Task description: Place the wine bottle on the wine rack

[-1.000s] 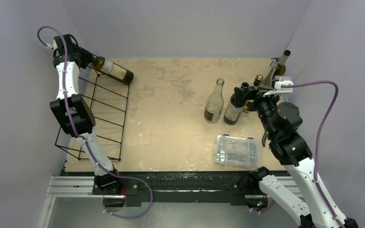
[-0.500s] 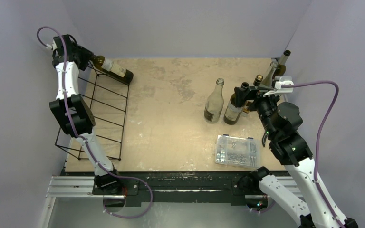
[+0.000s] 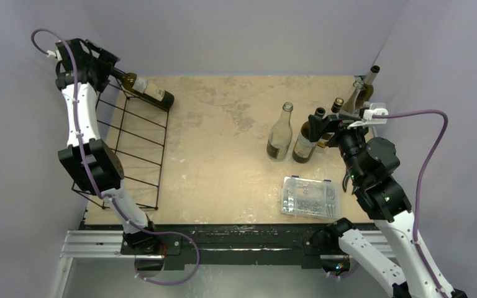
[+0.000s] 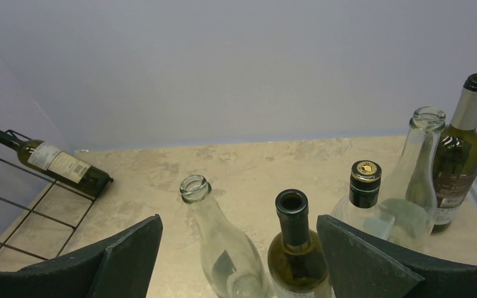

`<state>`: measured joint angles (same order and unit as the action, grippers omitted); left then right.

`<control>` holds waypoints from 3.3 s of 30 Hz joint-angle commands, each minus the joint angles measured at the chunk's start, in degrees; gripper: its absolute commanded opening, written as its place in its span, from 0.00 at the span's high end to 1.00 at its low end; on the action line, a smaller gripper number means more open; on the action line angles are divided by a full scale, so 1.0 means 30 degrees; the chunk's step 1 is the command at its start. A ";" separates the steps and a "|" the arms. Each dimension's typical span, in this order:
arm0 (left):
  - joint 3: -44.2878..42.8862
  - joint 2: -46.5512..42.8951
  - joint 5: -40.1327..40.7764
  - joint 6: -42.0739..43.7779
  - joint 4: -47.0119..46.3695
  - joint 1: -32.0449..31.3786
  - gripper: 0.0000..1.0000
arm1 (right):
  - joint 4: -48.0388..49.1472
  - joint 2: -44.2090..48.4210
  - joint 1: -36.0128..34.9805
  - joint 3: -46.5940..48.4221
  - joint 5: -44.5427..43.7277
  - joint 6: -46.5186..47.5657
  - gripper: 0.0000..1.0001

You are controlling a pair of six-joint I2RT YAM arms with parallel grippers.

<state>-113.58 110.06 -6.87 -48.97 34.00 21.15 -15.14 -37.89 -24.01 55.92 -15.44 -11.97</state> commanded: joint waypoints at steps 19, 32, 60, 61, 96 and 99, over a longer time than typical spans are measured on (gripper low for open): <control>1.6197 -1.4277 -0.2593 -0.0339 -0.7677 -0.5551 0.09 | 0.0560 -0.0166 -0.0081 0.0028 0.1521 -0.0581 0.01; 2.1420 -1.6797 -0.0609 0.7119 -1.7401 -1.5993 0.11 | 0.0793 -0.0318 -0.0057 -0.0157 0.1743 -0.0874 0.01; 1.5718 -0.5005 0.4021 1.3759 -2.4265 -2.4100 0.12 | 0.0461 -0.0291 -0.0067 0.0105 0.1425 -0.0699 0.01; 1.5573 -0.4814 0.3841 1.3747 -2.4368 -2.4100 0.12 | 0.0448 -0.0268 -0.0070 0.0120 0.1448 -0.0666 0.01; 1.2109 -0.1780 0.3522 1.2066 -2.1678 -2.4092 0.64 | 0.0455 -0.0100 -0.0087 -0.0095 0.1721 -0.0759 0.01; 1.1779 -0.1844 0.3676 1.2007 -2.1075 -2.4099 0.80 | 0.0470 -0.0036 -0.0103 -0.0095 0.1662 -0.0757 0.01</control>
<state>-74.94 104.27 3.95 -10.57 -30.30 -51.13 -15.05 -38.57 -24.01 55.35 -10.90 -14.13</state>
